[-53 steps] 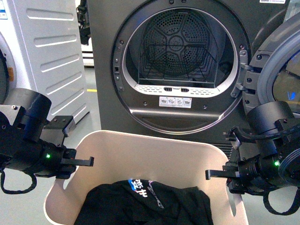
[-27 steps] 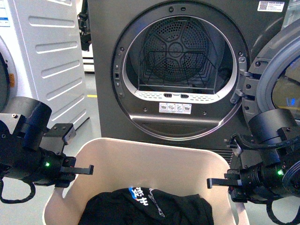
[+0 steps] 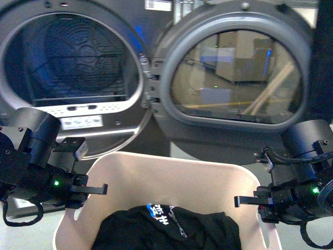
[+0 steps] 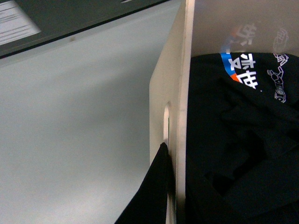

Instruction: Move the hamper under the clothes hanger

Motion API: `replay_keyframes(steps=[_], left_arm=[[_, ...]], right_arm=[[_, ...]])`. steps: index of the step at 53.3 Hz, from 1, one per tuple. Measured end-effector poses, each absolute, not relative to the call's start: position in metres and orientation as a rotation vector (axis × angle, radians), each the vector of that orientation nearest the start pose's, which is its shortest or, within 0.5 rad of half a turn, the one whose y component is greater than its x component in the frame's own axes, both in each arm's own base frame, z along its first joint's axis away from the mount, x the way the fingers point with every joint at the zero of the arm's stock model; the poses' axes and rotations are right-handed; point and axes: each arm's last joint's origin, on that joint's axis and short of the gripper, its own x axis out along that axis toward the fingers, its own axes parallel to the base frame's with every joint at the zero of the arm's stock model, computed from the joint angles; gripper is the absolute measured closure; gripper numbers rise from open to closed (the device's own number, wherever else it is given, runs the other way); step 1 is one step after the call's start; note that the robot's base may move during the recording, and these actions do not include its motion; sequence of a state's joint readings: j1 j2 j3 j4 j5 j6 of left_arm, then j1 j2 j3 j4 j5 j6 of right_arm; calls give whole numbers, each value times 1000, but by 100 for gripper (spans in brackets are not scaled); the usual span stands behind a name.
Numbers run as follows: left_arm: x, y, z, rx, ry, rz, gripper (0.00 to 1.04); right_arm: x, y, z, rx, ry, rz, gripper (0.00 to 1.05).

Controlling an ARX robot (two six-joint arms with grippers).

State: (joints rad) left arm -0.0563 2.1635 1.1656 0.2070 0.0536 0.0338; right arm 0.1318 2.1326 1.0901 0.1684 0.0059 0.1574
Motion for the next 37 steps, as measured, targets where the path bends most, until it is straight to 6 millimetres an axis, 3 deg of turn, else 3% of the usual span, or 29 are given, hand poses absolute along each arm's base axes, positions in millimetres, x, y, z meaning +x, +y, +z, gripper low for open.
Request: replay_keyframes(steps=[37], left_arm=[[418, -22, 81, 30, 787, -105, 101]], right_arm=[[394, 54, 72, 85, 880, 60, 102]])
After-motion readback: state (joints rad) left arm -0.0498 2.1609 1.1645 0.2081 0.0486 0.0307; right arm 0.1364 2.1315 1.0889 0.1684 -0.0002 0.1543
